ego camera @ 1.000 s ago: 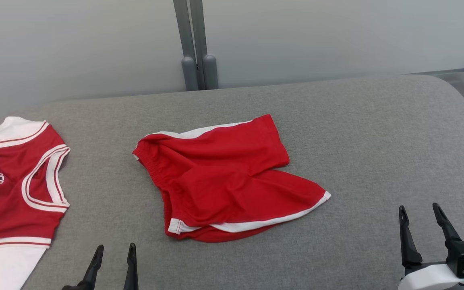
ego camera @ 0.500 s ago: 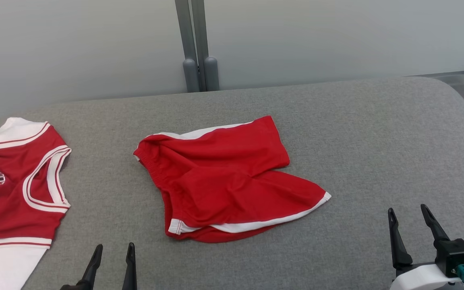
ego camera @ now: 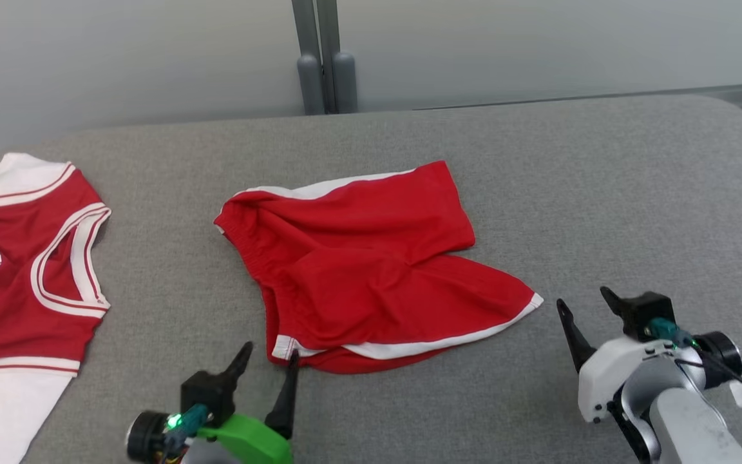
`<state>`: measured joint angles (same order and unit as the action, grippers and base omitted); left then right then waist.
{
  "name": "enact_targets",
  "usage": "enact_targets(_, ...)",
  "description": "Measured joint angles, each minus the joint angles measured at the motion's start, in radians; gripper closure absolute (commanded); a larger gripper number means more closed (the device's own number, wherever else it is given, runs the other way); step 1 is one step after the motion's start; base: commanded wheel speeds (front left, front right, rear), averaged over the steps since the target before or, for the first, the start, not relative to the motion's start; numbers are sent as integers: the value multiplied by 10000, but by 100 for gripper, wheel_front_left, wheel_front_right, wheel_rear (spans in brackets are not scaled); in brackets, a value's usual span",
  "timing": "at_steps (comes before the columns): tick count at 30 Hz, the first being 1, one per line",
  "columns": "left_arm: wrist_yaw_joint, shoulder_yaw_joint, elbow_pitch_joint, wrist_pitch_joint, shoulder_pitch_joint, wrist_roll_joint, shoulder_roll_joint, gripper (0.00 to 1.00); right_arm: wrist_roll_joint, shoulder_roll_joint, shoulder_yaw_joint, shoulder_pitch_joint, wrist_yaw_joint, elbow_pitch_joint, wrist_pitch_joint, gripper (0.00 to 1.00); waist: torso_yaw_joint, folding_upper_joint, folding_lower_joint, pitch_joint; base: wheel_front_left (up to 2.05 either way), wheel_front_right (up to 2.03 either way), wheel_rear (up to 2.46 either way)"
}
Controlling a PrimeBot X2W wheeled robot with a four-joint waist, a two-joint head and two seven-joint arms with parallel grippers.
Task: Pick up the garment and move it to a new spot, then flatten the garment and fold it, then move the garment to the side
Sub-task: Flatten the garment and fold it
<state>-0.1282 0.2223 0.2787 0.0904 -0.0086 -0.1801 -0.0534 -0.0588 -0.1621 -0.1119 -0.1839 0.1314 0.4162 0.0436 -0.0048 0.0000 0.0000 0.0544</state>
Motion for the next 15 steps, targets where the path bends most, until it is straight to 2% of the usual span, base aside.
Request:
enact_targets(5,-25,732,485,-696,-1027,-217,-77,0,-399,-247,-752,-1107,0,1185,-874,0,311,0,0,536,0,0,0)
enact_targets(15,-25,1177,1131,-704,-1577,-495,-336,0,-844,-389,-1524,-1965,0,2293,-610,0,697,0,0,1127,0,0,0)
